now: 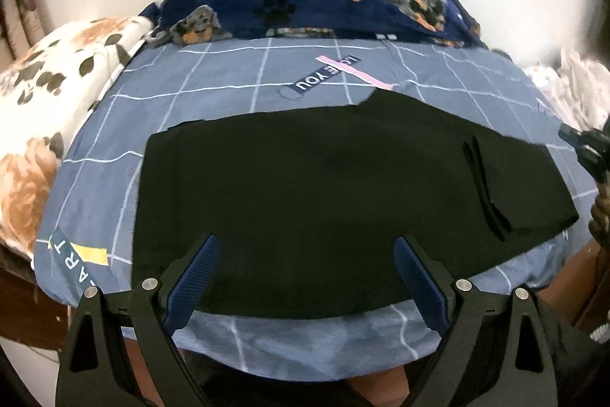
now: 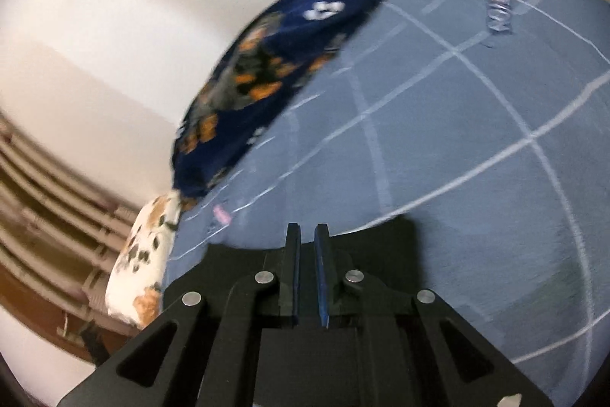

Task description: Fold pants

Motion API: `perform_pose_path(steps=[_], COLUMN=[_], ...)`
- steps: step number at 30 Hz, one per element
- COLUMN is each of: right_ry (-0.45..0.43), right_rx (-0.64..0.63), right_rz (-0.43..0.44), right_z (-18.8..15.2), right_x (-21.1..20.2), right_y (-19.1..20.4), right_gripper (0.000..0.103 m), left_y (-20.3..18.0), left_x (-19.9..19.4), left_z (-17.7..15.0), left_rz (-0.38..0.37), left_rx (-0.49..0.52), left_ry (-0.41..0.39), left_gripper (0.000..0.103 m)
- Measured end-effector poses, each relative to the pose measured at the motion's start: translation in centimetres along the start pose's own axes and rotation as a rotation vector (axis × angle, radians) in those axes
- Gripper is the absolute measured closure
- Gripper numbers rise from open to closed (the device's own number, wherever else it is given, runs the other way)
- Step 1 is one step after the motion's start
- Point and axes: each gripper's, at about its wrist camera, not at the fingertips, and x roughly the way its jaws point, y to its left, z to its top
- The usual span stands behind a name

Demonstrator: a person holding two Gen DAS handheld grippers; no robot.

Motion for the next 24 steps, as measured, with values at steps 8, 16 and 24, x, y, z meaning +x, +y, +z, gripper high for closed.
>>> perform_pose_path(steps=[8,16,24], right_ry=[0.148,0.277,0.354], right_rx=[-0.161,-0.091,-0.092], right_rz=[0.091,0.207,0.204], right_z=[-4.1,-9.2,-11.7], right_x=[2.9,6.4,8.7], right_y=[9.1,12.5,13.0], right_gripper=[0.089,0.084,0.078], left_y=[5.5,13.0,15.8], left_x=[-1.2,-0.7,1.9], left_z=[0.6,0.2,-1.1], left_rz=[0.142,0.075,-0.139], left_rx=[-0.095,-0.223,-0.289], left_ry=[-0.064,-0.047,0.031], left_gripper=[0.010,0.010,0.011])
